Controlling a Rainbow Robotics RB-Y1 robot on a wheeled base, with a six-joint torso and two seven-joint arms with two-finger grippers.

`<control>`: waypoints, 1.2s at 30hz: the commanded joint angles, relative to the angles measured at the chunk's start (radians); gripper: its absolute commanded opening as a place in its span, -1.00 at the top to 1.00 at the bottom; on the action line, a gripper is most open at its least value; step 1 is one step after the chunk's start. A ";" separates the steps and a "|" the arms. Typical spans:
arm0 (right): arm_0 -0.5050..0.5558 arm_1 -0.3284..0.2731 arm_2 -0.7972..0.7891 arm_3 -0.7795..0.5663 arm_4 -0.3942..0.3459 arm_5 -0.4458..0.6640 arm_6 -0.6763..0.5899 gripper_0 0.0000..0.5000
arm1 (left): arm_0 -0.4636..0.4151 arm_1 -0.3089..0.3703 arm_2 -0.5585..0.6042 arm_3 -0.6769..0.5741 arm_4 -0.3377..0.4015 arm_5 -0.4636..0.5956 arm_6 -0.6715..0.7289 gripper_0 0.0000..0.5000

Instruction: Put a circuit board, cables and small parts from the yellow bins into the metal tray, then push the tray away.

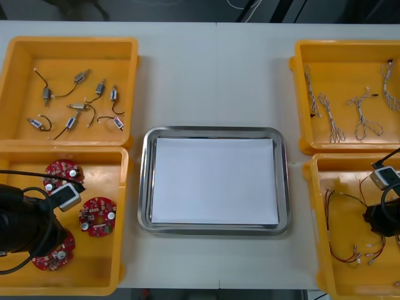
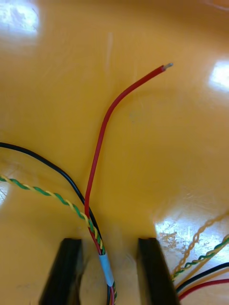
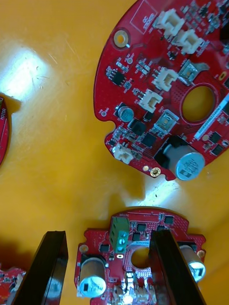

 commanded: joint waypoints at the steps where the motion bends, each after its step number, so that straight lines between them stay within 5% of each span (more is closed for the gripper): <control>1: 0.004 -0.013 0.038 0.005 0.013 -0.011 0.046 1.00 | -0.037 0.040 -0.031 0.006 -0.011 -0.015 -0.130 -1.00; 13: 0.004 -0.013 -0.003 -0.025 0.000 0.003 0.051 1.00 | -0.051 0.040 -0.067 0.039 -0.025 -0.038 -0.144 -1.00; 20: 0.002 -0.015 -0.167 -0.149 -0.021 0.184 0.045 1.00 | -0.065 0.040 -0.086 0.048 -0.023 -0.054 -0.150 -1.00; 24: -0.007 -0.022 -0.278 -0.198 -0.104 0.291 0.052 1.00 | -0.065 0.040 -0.089 0.048 -0.027 -0.055 -0.152 -1.00; 27: -0.010 -0.024 -0.350 -0.229 -0.161 0.355 0.057 1.00 | -0.063 0.040 -0.090 0.048 -0.025 -0.055 -0.154 -0.55; 29: -0.010 -0.024 -0.390 -0.249 -0.190 0.391 0.051 1.00 | -0.063 0.040 -0.095 0.048 -0.025 -0.057 -0.154 0.17; 30: -0.010 -0.024 -0.416 -0.259 -0.208 0.414 0.048 1.00 | -0.062 0.040 -0.095 0.048 -0.027 -0.057 -0.154 0.84; 31: -0.010 -0.024 -0.437 -0.265 -0.228 0.437 0.045 1.00 | -0.060 0.040 -0.097 0.048 -0.027 -0.057 -0.154 1.00; 36: -0.015 -0.049 -0.497 -0.307 -0.297 0.494 0.040 1.00 | -0.056 0.040 -0.098 0.048 -0.031 -0.058 -0.154 1.00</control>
